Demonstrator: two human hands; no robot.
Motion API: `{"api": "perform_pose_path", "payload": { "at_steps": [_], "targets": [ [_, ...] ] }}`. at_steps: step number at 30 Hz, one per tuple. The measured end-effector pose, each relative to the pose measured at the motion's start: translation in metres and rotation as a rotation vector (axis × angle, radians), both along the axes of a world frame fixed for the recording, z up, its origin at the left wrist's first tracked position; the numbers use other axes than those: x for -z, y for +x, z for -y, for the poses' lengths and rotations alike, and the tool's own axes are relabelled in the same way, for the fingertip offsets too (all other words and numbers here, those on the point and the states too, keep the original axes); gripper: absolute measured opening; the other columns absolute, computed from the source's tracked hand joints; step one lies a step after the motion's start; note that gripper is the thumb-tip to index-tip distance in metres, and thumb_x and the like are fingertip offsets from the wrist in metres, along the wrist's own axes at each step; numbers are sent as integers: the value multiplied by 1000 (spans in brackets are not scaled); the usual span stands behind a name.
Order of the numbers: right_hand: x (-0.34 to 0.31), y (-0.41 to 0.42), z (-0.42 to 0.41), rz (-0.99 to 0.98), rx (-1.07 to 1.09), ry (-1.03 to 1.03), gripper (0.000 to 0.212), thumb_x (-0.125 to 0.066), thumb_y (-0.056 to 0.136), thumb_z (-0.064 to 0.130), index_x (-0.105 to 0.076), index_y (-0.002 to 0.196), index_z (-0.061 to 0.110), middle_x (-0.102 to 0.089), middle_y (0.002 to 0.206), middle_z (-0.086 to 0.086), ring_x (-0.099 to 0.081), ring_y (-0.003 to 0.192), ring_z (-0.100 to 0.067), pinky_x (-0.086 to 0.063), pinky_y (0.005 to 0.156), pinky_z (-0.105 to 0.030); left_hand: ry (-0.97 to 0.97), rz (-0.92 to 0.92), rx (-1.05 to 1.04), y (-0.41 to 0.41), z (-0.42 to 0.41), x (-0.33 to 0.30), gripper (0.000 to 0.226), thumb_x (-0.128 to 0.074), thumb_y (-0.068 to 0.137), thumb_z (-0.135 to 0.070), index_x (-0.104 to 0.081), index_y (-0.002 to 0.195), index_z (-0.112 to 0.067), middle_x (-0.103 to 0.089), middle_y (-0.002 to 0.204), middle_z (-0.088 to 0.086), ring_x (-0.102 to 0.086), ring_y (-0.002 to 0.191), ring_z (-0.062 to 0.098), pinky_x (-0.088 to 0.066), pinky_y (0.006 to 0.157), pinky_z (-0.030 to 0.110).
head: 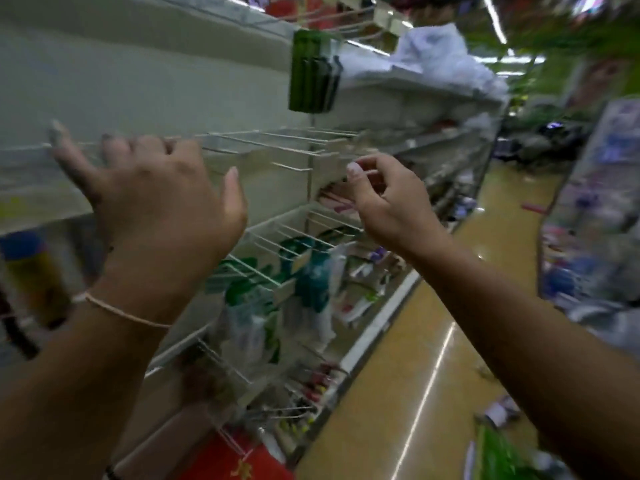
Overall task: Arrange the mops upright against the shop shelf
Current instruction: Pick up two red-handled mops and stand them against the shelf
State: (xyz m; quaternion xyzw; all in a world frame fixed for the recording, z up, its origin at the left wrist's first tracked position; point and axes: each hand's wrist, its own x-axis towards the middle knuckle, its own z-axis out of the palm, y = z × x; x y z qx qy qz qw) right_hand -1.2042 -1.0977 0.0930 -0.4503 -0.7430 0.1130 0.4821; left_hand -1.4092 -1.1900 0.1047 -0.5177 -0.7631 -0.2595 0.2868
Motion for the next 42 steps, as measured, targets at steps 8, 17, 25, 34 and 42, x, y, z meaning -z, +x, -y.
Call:
{"api": "perform_pose_path", "payload": {
  "at_steps": [8, 17, 25, 34, 42],
  "targets": [
    [11, 147, -58, 98, 185, -38, 38, -48, 100, 41, -61, 121, 13, -67, 107, -3, -62, 101, -17, -53, 90, -42, -177, -17, 332, 159, -120, 10, 57, -39, 92, -57, -55, 124, -12, -58, 120, 20, -52, 113, 38, -37, 97, 48],
    [24, 301, -109, 145, 376, -104, 39, -48, 99, 43, -62, 120, 13, -68, 107, -3, -63, 100, -20, -53, 90, -43, -349, 6, 743, 315, -227, 20, 57, -35, 93, -62, -53, 125, -18, -58, 119, 14, -54, 109, 33, -46, 92, 48],
    [53, 400, -155, 142, 555, -166, 41, -47, 98, 47, -61, 120, 16, -66, 113, -7, -61, 104, -23, -52, 91, -48, -408, -4, 951, 408, -302, 42, 59, -28, 95, -60, -50, 125, -15, -54, 123, 18, -50, 115, 37, -43, 97, 51],
    [75, 477, -248, 146, 712, -254, 48, -45, 100, 48, -56, 131, 14, -60, 126, -7, -57, 113, -20, -49, 95, -42, -490, -15, 1121, 489, -433, 70, 58, -30, 97, -57, -48, 129, -11, -53, 124, 19, -51, 112, 34, -44, 90, 44],
    [68, 524, -384, 113, 824, -271, 41, -47, 100, 45, -59, 125, 15, -61, 123, -7, -58, 111, -22, -50, 97, -47, -482, 12, 1273, 542, -593, 55, 57, -34, 98, -54, -44, 136, -13, -55, 128, 17, -54, 115, 32, -45, 85, 40]
  ]
}}
